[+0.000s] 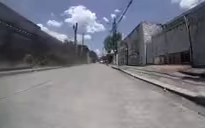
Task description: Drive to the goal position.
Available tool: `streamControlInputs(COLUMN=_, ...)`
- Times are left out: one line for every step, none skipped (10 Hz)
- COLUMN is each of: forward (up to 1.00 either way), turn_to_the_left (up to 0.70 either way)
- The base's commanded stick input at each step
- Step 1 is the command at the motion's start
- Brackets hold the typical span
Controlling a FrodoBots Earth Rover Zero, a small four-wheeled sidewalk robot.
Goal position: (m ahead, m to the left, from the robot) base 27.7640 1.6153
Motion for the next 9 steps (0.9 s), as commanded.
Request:
streamControlInputs(forward=0.85, turn_to_the_left=0.0)
streamControlInputs(forward=0.85, turn_to_the_left=0.0)
streamControlInputs(forward=0.85, turn_to_the_left=0.0)
streamControlInputs(forward=0.85, turn_to_the_left=0.0)
streamControlInputs(forward=0.85, turn_to_the_left=-0.03)
streamControlInputs(forward=0.85, turn_to_the_left=-0.16)
streamControlInputs(forward=0.85, turn_to_the_left=-0.28)
streamControlInputs(forward=0.85, turn_to_the_left=-0.02)
streamControlInputs(forward=0.85, turn_to_the_left=0.0)
